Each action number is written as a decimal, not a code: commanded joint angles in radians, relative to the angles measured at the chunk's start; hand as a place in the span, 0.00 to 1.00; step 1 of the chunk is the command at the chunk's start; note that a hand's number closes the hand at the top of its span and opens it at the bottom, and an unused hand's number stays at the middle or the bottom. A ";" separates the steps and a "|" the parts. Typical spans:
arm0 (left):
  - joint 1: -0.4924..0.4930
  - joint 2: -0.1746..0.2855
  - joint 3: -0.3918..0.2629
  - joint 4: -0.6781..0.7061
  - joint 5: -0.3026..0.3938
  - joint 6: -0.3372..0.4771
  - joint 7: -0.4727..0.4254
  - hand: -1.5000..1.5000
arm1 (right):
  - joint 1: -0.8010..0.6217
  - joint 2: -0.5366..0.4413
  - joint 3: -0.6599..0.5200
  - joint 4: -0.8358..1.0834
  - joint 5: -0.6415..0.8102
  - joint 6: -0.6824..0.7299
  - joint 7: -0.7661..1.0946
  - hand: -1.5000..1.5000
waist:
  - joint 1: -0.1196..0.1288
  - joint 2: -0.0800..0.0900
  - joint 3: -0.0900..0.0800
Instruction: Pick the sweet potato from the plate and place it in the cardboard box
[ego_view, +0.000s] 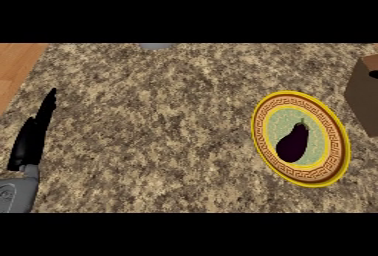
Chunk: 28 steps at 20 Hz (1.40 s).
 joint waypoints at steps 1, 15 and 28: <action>0.042 0.007 -0.003 -0.029 0.013 -0.030 0.001 0.50 | -0.010 0.015 -0.025 0.019 -0.020 -0.013 -0.010 0.00 | 0.006 -0.003 0.002; 0.029 -0.005 0.021 0.006 0.004 0.004 -0.028 0.50 | 0.043 -0.087 -0.266 0.002 -0.245 -0.038 -0.224 0.00 | -0.022 -0.002 0.002; 0.072 -0.003 0.030 -0.025 -0.003 0.008 -0.021 0.50 | 0.250 -0.338 -0.384 0.044 -0.354 0.197 -0.269 0.00 | -0.043 -0.012 0.004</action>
